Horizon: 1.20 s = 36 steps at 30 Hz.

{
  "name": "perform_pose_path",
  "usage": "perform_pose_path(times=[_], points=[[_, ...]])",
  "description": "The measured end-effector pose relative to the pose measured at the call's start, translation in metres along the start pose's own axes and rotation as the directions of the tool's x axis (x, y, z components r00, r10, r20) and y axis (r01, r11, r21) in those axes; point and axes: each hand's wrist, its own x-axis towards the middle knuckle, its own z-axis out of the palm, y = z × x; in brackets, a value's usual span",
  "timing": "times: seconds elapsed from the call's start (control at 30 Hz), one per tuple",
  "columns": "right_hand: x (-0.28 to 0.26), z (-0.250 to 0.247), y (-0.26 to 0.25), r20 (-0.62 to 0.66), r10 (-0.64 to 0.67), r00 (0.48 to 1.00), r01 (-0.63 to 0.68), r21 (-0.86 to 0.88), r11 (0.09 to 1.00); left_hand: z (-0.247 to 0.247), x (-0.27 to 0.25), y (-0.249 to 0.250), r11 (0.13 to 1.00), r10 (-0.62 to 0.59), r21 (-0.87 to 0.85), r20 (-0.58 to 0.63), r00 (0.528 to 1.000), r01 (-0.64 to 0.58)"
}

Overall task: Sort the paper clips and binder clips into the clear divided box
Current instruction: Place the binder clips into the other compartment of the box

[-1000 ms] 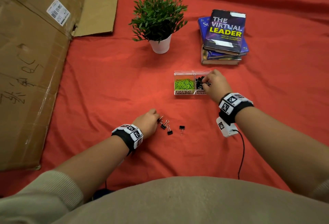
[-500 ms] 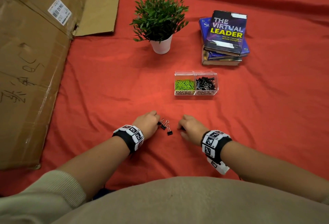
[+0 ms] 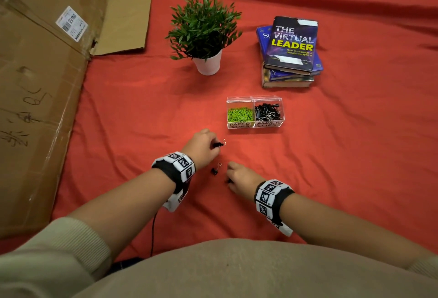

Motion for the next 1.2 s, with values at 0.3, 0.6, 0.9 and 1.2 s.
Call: perform_pose_path(times=[0.3, 0.6, 0.9, 1.2], points=[[-0.033, -0.01, 0.059, -0.228, 0.314, 0.922, -0.195, 0.428, 0.883, -0.005, 0.077, 0.086, 0.985, 0.154, 0.082, -0.051, 0.987, -0.149], [-0.038, -0.087, 0.114, -0.177, 0.679, 0.712, -0.038, 0.957, 0.289, 0.02, 0.127, 0.11, 0.955, 0.161, 0.253, -0.013, 0.987, -0.153], [0.017, -0.141, 0.133, -0.352, 0.586, 0.73, -0.15, 0.753, 0.64, 0.024, 0.084, 0.085, 0.967, 0.219, 0.164, -0.133, 0.967, -0.196], [0.031, -0.139, 0.118, -0.398, 0.439, 0.805, -0.316, 0.338, 0.886, 0.032, -0.02, 0.017, 0.901, -0.214, 0.424, 0.252, 0.944, 0.091]])
